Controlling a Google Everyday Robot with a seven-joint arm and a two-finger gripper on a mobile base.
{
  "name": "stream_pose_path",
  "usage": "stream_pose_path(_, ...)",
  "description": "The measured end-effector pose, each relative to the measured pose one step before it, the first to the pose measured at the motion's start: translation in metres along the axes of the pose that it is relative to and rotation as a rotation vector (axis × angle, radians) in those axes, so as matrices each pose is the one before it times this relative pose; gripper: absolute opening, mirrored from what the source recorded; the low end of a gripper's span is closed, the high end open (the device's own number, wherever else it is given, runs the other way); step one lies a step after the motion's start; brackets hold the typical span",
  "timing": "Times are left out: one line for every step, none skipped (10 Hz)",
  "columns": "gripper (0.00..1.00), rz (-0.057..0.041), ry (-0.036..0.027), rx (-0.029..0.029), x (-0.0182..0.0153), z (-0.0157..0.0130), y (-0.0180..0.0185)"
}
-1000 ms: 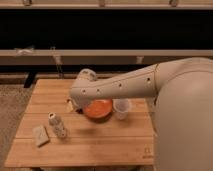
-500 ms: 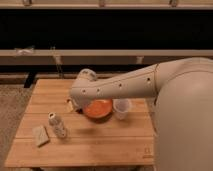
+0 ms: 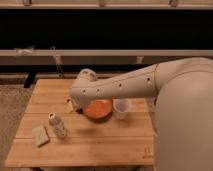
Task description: Knock the bottle over
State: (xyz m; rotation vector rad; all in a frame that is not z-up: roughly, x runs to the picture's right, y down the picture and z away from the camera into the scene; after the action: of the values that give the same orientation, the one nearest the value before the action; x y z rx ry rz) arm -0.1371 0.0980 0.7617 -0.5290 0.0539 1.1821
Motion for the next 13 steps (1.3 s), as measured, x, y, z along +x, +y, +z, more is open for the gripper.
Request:
stream_pose_path(0.80,-0.00006,-0.00002,0.00001,0.00000,0.00000,0.00000)
stream_pose_path(0.80,0.00001,0.00005,-0.00002,0.00001,0.00003,0.00001)
stream_pose_path(0.80,0.00002,-0.00003,0.00002,0.00000,-0.00001,-0.00002)
stream_pose_path(0.80,-0.00001,0.00001,0.00001,0.00000,0.00001,-0.00001)
stream_pose_path(0.80,0.00006,-0.00003,-0.00004,-0.00002,-0.00002,0.00002)
stream_pose_path(0.80,-0.00003,-0.00006,0.00002,-0.00003,-0.00002,0.00000)
stream_pose_path(0.80,-0.00009,0.00015,0.00003,0.00007,0.00004,-0.00001)
stream_pose_path(0.80,0.00006,-0.00006,-0.00003,-0.00003,-0.00003,0.00001)
stream_pose_path(0.80,-0.00004,0.00000,0.00000,0.00000,0.00001,0.00000)
stream_pose_path(0.80,-0.00096,-0.00013,0.00069,-0.00011,0.00002,0.00012)
stream_pose_path(0.80,-0.00047,-0.00162,0.00443,-0.00055,-0.00029,-0.00013)
stream_pose_path(0.80,0.00191,-0.00502,0.00752,-0.00548,-0.00274,-0.00078)
stream_pose_path(0.80,-0.00234,-0.00683,0.00875,-0.00839,-0.00499,0.00033)
